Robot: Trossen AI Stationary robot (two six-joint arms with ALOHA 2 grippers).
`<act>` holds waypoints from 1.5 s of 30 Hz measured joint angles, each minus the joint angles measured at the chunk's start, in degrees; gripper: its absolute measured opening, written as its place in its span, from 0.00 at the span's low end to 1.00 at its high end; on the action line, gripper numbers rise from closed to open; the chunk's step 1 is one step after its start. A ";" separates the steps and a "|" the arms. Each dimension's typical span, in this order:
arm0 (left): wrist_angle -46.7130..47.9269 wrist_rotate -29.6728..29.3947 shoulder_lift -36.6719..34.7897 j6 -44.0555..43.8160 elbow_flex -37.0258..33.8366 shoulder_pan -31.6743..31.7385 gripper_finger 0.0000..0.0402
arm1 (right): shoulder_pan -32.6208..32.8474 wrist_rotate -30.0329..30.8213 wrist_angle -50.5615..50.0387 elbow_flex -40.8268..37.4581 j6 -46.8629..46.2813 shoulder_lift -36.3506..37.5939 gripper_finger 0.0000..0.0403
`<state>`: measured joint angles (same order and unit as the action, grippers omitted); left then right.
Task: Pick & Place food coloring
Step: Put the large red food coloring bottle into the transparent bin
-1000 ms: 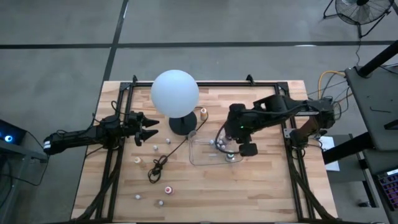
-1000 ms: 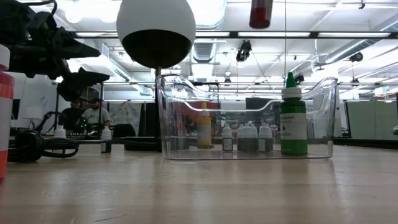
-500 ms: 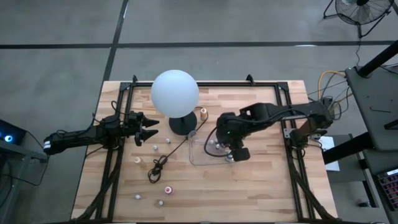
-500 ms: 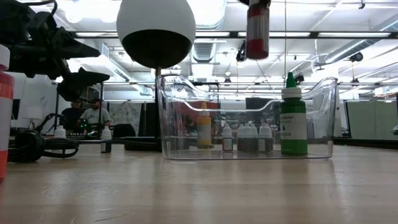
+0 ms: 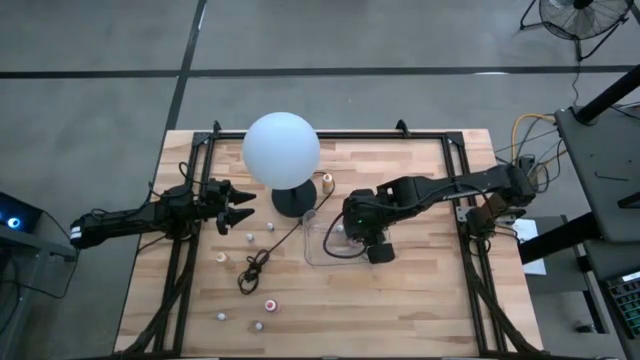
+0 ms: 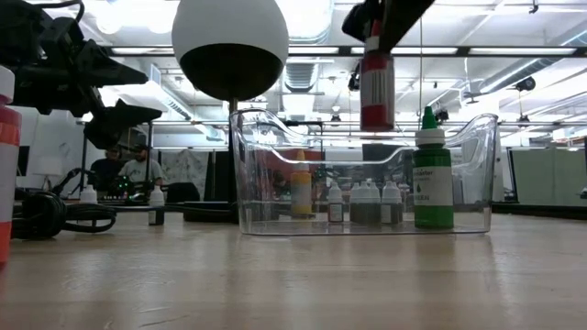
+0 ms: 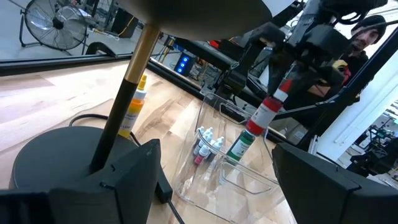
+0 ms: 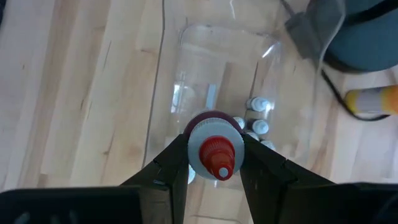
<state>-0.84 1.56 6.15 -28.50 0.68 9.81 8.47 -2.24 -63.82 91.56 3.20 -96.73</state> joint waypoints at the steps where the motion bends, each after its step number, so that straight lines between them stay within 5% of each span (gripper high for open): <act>1: 0.00 0.00 -0.01 0.01 0.01 -0.01 0.70 | 0.00 -0.24 0.01 -0.42 -0.06 0.00 0.27; 40: -0.02 -0.09 0.01 0.00 -0.01 -0.01 0.70 | 1.79 -0.43 13.65 -13.24 0.05 -6.25 0.27; 45: -0.02 -0.10 0.01 0.01 0.01 0.00 0.70 | 1.79 -0.41 13.75 -13.26 0.16 -6.25 0.33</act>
<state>-0.86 1.46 6.15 -28.49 0.69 9.81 10.26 -2.65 -50.07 78.30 3.36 -102.98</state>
